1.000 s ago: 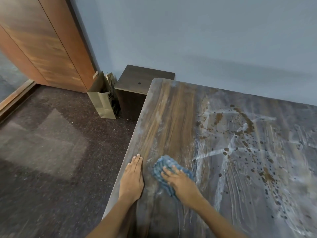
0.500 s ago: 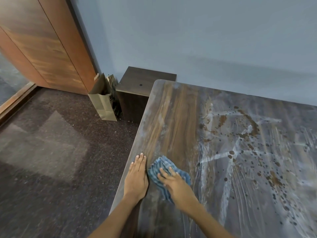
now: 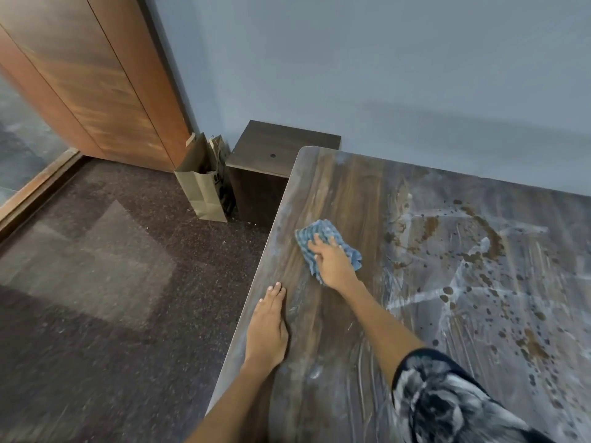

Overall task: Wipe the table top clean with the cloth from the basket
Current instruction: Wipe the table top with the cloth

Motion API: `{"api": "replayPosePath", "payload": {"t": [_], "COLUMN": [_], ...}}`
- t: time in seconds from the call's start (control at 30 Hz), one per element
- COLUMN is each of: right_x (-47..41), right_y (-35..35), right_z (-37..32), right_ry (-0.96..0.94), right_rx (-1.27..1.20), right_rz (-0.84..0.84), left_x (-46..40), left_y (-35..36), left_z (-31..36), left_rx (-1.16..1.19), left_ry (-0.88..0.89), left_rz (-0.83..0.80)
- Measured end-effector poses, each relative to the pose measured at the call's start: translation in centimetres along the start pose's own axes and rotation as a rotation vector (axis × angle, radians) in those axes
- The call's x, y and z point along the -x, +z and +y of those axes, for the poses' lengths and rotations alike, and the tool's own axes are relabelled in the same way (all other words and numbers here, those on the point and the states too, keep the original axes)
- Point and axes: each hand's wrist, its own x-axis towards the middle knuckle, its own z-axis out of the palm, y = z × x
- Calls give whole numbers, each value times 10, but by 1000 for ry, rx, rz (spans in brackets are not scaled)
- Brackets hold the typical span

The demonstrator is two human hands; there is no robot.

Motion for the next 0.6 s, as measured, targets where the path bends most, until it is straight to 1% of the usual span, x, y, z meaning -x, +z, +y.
{"api": "replayPosePath", "payload": {"t": [0.1, 0.2, 0.23, 0.3, 0.37, 0.43, 0.5, 0.53, 0.6], "right_x": [56, 118, 130, 134, 119, 96, 81, 79, 88], "right_y": [26, 44, 44, 30, 15, 4, 5, 10, 26], "right_z": [-9, 5, 16, 37, 48, 46, 33, 24, 7], "right_ry": [-106, -246, -268, -243, -179, -48, 38, 46, -29], "right_rx": [-109, -11, 13, 25, 66, 44, 68, 94, 54], "right_rz": [-26, -165, -186, -200, -190, -112, -24, -13, -20], "left_x": [-5, -7, -6, -5, -4, -4, -4, -3, -1], "left_y": [-3, 0, 2, 5, 8, 10, 9, 9, 9], "left_z": [-9, -9, -7, 0, 5, 8, 10, 11, 13], "left_rx": [70, 150, 155, 119, 44, -9, -33, -39, -35], "left_ry": [2, -68, -89, -83, -37, -34, -53, -54, -63], "left_rz": [42, 101, 112, 92, 38, 19, 27, 26, 30]}}
